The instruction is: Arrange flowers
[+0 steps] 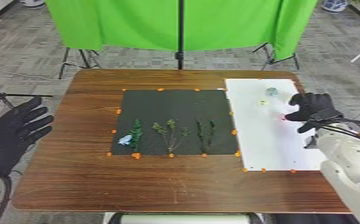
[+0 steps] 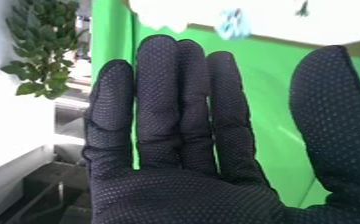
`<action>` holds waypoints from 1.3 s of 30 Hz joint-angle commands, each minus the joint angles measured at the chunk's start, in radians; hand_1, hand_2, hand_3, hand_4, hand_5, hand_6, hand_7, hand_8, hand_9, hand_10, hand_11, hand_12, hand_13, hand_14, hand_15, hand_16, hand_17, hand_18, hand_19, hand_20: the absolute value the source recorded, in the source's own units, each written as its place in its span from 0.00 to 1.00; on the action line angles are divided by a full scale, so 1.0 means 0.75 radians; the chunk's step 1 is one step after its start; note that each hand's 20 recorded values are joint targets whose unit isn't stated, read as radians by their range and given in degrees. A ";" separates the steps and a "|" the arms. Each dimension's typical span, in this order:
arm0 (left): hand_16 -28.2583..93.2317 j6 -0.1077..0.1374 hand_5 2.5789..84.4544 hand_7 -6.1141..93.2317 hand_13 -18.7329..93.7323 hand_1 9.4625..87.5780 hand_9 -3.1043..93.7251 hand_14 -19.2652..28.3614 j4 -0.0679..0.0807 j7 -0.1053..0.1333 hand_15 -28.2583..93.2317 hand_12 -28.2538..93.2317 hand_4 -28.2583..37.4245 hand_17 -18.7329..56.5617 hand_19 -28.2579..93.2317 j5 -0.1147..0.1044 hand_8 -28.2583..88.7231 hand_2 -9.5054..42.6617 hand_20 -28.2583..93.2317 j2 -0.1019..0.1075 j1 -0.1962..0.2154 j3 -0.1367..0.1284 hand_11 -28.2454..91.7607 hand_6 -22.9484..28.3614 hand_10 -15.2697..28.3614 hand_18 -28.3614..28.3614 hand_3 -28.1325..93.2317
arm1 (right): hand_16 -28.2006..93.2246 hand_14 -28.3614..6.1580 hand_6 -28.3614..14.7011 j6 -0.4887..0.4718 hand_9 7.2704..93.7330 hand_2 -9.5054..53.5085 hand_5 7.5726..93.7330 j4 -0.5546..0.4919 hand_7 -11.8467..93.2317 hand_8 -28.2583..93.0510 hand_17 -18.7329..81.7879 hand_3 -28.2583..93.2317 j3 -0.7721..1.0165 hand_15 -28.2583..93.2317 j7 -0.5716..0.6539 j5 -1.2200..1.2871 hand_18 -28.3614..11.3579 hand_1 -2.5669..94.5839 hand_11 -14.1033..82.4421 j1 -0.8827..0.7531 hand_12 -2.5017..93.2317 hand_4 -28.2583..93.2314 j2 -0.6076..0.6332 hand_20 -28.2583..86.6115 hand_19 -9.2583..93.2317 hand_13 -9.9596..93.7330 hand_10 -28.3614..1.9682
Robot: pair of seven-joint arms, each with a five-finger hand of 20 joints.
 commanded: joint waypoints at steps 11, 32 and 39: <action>0.19 -0.002 0.31 0.30 0.30 0.21 0.25 0.67 0.002 -0.007 0.59 0.32 0.00 0.11 0.60 0.003 0.13 0.14 0.28 -0.006 0.018 -0.008 0.48 0.50 0.59 0.84 0.82 | 0.44 0.70 0.71 0.075 0.74 0.00 0.60 0.176 0.50 0.08 0.49 0.90 -0.227 0.73 0.049 -0.084 0.30 0.44 0.45 0.212 0.41 0.00 -0.034 0.58 0.89 0.72 0.79; 0.19 0.026 0.31 0.30 0.30 0.21 0.25 0.67 -0.010 -0.005 0.59 0.32 0.00 0.11 0.60 -0.005 0.13 0.14 0.28 0.005 0.052 -0.044 0.48 0.50 0.59 0.84 0.82 | 0.53 0.74 0.71 0.349 0.93 0.00 0.78 0.166 0.54 0.14 0.55 0.91 -0.620 0.71 -0.161 -0.106 0.27 0.53 0.38 0.692 0.53 0.00 -0.247 0.60 0.94 0.83 0.86; 0.19 0.020 0.31 0.30 0.30 0.21 0.25 0.67 0.002 -0.020 0.59 0.32 0.00 0.11 0.60 -0.004 0.13 0.14 0.28 0.017 0.017 -0.009 0.48 0.50 0.59 0.84 0.82 | 0.53 0.75 0.71 0.284 0.93 0.00 0.78 0.286 0.54 0.14 0.55 0.91 -0.851 0.71 -0.302 -0.116 0.27 0.53 0.38 0.909 0.54 0.00 -0.534 0.60 0.95 0.83 0.86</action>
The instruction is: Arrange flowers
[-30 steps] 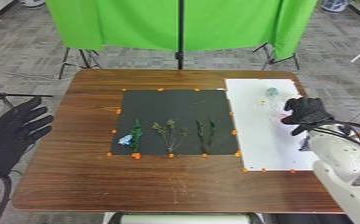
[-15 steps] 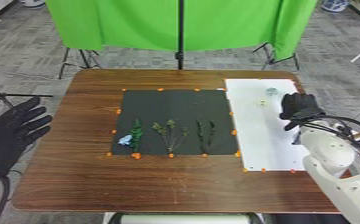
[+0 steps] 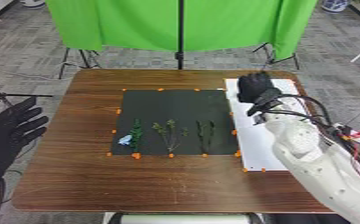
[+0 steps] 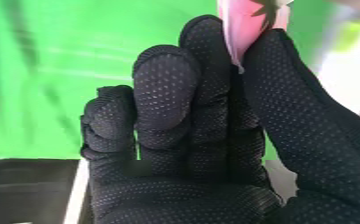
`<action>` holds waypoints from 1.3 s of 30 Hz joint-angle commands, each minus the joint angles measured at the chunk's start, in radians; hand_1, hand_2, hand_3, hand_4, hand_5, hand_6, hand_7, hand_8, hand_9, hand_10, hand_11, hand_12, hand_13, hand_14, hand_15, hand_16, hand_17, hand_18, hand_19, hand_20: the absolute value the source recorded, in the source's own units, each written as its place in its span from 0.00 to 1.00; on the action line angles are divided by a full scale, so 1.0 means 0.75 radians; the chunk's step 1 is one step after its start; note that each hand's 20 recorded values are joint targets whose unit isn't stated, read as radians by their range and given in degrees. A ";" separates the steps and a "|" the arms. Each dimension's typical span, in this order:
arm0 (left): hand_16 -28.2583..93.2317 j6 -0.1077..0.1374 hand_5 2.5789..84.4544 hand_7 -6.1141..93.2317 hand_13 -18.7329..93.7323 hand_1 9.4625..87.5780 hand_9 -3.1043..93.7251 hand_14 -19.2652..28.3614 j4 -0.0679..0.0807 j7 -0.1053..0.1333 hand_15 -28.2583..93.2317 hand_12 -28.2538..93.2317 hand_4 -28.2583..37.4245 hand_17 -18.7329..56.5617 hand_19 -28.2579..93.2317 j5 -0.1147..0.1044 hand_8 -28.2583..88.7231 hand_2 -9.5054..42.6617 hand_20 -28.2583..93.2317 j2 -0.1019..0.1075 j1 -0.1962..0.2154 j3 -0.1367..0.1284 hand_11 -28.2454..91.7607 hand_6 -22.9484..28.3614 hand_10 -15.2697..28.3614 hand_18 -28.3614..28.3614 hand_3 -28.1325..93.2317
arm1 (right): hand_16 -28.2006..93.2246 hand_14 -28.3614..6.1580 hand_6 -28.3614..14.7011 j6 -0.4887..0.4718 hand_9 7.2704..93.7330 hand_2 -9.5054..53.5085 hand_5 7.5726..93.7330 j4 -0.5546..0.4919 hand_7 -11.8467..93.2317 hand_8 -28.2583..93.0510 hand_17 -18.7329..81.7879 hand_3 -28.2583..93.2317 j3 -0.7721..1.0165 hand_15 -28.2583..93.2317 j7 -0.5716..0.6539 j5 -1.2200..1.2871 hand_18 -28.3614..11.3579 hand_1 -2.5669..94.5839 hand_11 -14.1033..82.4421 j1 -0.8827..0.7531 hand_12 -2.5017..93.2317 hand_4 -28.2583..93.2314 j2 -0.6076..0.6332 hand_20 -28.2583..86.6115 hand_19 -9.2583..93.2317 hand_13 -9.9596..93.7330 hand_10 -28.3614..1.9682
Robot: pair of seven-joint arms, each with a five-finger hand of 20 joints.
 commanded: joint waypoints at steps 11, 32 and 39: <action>0.19 0.019 0.31 0.30 0.30 0.21 0.25 0.67 0.042 -0.024 0.59 0.32 0.00 0.11 0.60 0.001 0.13 0.14 0.28 0.048 -0.105 0.129 0.48 0.50 0.59 0.84 0.82 | 0.53 0.75 0.72 -0.180 0.92 0.00 0.77 0.275 0.55 0.13 0.54 0.91 -0.280 0.71 -0.254 -0.270 0.29 0.52 0.37 0.270 0.53 0.00 -0.681 0.60 0.94 0.82 0.86; 0.19 -0.040 0.31 0.30 0.30 0.21 0.25 0.67 0.080 -0.043 0.59 0.32 0.00 0.11 0.60 0.008 0.13 0.14 0.28 0.111 -0.254 0.231 0.48 0.50 0.60 0.84 0.82 | 0.53 0.75 0.72 0.139 0.91 0.00 0.76 0.566 0.56 0.13 0.54 0.90 -0.361 0.71 -0.159 -0.435 0.28 0.52 0.37 0.288 0.53 0.00 -0.833 0.60 0.94 0.81 0.87; 0.19 -0.064 0.31 0.30 0.30 0.21 0.25 0.67 0.102 -0.066 0.59 0.32 0.00 0.11 0.60 0.016 0.13 0.14 0.28 0.126 -0.333 0.276 0.48 0.50 0.60 0.84 0.82 | 0.53 0.74 0.72 0.116 0.91 0.00 0.75 0.638 0.56 0.13 0.54 0.90 -0.296 0.71 -0.173 -0.538 0.29 0.52 0.37 0.270 0.53 0.00 -0.879 0.60 0.94 0.81 0.87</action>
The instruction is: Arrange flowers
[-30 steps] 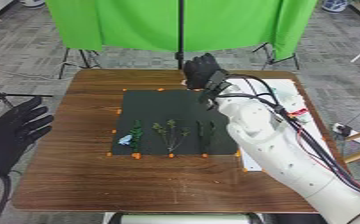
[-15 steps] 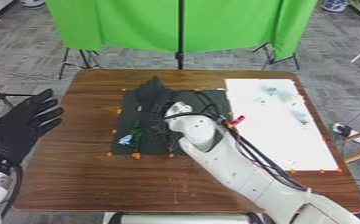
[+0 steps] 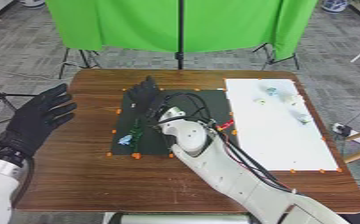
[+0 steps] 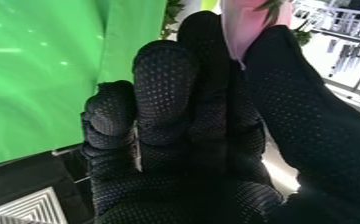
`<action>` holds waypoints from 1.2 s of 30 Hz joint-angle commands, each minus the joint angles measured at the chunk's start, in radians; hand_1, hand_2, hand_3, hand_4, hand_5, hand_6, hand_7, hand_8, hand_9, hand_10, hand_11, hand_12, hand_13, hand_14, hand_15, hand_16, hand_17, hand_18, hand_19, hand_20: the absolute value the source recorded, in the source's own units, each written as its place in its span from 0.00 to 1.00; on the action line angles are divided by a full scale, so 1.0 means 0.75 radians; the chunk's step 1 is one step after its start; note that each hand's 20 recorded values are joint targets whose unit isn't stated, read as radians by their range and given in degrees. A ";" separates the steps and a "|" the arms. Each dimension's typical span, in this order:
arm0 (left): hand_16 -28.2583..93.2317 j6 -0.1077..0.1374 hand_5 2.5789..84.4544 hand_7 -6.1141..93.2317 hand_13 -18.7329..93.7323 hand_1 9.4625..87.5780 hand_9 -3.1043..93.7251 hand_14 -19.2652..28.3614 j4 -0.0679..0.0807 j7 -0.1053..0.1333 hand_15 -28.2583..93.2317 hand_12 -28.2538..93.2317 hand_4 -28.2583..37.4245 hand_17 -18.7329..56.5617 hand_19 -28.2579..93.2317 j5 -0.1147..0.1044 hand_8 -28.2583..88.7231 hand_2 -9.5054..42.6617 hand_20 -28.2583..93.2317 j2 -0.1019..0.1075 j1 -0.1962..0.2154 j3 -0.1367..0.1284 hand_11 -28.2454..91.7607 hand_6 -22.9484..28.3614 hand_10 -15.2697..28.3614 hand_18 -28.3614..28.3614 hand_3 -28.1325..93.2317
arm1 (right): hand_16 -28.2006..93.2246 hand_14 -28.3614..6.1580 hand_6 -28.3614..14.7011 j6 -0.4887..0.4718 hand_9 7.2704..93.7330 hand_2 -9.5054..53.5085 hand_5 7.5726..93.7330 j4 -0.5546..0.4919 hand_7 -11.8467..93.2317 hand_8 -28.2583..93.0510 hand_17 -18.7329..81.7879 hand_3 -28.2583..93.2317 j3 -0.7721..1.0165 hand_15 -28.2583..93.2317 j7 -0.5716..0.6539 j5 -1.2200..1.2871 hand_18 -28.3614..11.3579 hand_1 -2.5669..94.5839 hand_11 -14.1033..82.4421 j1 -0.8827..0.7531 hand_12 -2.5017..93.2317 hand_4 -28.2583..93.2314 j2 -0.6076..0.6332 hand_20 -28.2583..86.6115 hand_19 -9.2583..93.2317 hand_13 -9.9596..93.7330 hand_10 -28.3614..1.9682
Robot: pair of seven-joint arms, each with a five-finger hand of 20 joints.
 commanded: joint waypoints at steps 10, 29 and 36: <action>0.19 -0.049 0.31 0.30 0.30 0.21 0.25 0.67 0.040 -0.045 0.59 0.32 0.00 0.11 0.60 0.007 0.13 0.14 0.28 0.036 -0.117 0.073 0.48 0.50 0.60 0.84 0.82 | 0.48 0.72 0.72 -0.100 0.86 0.00 0.69 0.066 0.58 0.12 0.52 0.88 0.064 0.75 0.073 -0.144 0.29 0.48 0.40 -0.023 0.51 0.00 -0.081 0.61 0.93 0.78 0.85; 0.19 -0.024 0.31 0.30 0.30 0.21 0.25 0.67 0.023 -0.008 0.59 0.32 0.00 0.11 0.60 -0.008 0.13 0.14 0.28 0.050 -0.052 0.042 0.48 0.50 0.60 0.84 0.82 | 0.44 0.64 0.62 -0.162 0.55 0.05 0.47 -0.112 0.50 0.03 0.48 0.93 -0.030 0.83 0.265 0.131 0.25 0.27 0.65 0.038 0.27 0.00 -0.055 0.62 0.93 0.70 0.62; 0.19 -0.009 0.31 0.30 0.30 0.21 0.25 0.67 -0.007 0.019 0.59 0.32 0.00 0.11 0.60 0.001 0.13 0.14 0.28 -0.008 0.047 -0.017 0.48 0.50 0.59 0.84 0.82 | 0.44 0.61 0.60 -0.110 0.52 0.06 0.45 -0.267 0.48 0.04 0.47 0.93 0.059 0.84 0.181 0.293 0.25 0.26 0.64 0.040 0.27 0.00 -0.028 0.62 0.93 0.68 0.58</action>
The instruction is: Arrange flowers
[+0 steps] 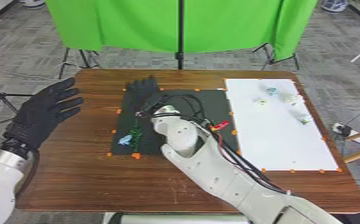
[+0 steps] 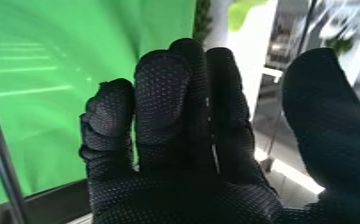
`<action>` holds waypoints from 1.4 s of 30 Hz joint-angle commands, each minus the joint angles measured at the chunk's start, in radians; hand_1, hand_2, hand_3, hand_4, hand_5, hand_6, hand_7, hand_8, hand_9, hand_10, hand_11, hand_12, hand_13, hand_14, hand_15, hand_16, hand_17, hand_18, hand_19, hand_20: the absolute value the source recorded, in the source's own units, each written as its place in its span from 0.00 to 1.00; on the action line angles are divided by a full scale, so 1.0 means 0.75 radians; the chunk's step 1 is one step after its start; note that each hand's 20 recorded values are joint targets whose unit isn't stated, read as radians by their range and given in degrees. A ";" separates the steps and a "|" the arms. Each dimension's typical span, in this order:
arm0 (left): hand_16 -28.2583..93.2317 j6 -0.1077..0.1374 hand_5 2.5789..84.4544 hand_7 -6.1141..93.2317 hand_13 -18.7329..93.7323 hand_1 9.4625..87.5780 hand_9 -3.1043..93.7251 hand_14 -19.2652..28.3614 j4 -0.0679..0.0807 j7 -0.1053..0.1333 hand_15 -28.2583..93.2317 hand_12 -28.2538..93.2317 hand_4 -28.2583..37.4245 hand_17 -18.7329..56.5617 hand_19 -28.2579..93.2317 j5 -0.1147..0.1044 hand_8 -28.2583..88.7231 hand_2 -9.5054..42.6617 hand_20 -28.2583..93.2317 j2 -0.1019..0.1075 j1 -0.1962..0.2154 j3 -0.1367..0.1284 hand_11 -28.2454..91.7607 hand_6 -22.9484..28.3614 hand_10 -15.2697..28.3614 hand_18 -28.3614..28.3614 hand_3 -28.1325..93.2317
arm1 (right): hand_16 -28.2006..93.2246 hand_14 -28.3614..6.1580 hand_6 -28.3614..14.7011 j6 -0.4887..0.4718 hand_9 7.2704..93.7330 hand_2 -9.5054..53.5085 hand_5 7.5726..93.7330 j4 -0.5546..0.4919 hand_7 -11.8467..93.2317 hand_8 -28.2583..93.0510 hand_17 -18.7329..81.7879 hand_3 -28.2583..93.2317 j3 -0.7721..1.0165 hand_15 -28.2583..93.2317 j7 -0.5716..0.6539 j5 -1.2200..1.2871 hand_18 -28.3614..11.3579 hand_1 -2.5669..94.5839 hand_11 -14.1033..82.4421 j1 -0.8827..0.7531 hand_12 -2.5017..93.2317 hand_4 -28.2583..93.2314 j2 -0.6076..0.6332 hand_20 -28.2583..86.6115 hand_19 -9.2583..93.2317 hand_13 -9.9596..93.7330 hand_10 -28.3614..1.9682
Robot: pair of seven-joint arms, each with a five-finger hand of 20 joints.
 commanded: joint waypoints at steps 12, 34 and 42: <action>0.19 0.092 0.30 0.30 0.30 0.20 0.24 0.67 -0.080 0.057 0.59 0.32 0.00 0.10 0.60 -0.030 0.13 0.14 0.28 -0.218 0.353 -0.230 0.48 0.50 0.59 0.84 0.82 | 0.38 0.60 0.58 -0.212 0.37 0.04 0.35 -0.677 0.44 0.06 0.36 0.97 0.478 0.78 -0.245 0.457 0.26 0.25 0.57 -0.253 0.25 0.00 0.460 0.58 0.78 0.49 0.56; 0.19 0.087 0.30 0.30 0.30 0.20 0.25 0.67 -0.115 0.056 0.59 0.32 0.00 0.10 0.60 0.008 0.13 0.14 0.28 -0.271 0.396 -0.221 0.48 0.50 0.60 0.84 0.82 | 0.34 0.55 0.55 -0.378 0.28 0.02 0.27 -0.798 0.42 0.07 0.35 0.96 0.917 0.76 0.182 0.299 0.29 0.27 0.52 -0.711 0.25 0.00 0.941 0.59 0.80 0.40 0.51; 0.19 0.069 0.30 0.30 0.30 0.20 0.25 0.67 -0.109 0.048 0.59 0.32 0.00 0.10 0.60 0.011 0.13 0.14 0.28 -0.261 0.362 -0.209 0.48 0.50 0.60 0.84 0.82 | 0.32 0.54 0.53 -0.399 0.25 0.01 0.26 -0.721 0.40 0.07 0.36 0.96 1.052 0.75 0.327 0.340 0.31 0.28 0.47 -0.798 0.23 0.00 1.002 0.56 0.79 0.39 0.49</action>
